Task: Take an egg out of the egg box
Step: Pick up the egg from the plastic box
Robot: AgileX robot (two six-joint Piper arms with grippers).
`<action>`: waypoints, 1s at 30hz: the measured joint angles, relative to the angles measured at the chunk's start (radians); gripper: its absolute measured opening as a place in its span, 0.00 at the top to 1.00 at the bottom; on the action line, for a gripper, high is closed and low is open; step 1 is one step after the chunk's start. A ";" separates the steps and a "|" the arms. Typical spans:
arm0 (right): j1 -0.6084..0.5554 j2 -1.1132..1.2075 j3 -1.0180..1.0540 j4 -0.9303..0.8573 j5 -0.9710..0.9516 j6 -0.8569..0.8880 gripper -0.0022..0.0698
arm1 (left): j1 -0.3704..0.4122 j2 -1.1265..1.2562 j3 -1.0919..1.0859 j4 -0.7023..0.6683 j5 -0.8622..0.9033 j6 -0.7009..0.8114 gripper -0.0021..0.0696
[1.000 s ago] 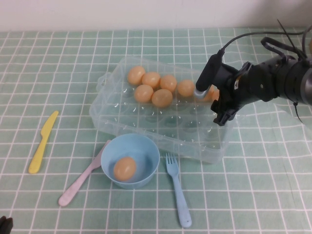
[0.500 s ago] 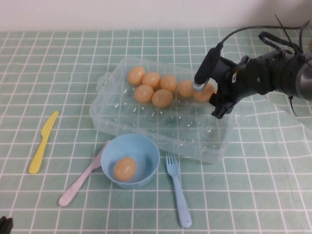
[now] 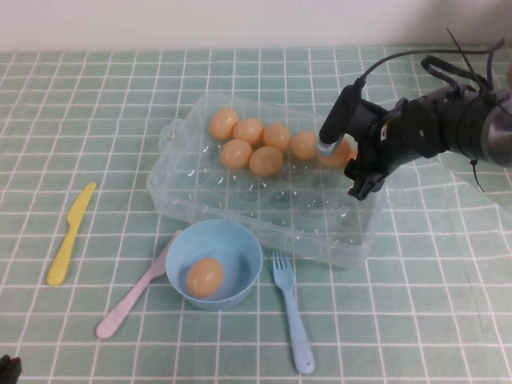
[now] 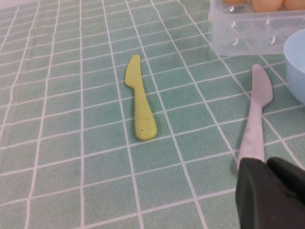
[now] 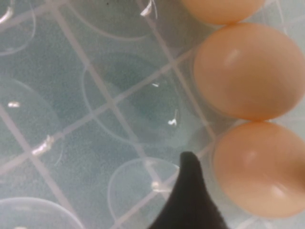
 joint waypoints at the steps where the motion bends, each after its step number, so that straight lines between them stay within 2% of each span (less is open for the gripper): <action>1: 0.000 0.000 0.000 0.000 0.000 0.000 0.34 | 0.000 0.000 0.000 0.000 0.000 0.000 0.97; 30: -0.006 0.011 -0.005 -0.004 -0.002 0.000 0.42 | 0.000 0.000 0.000 0.000 0.000 0.000 0.97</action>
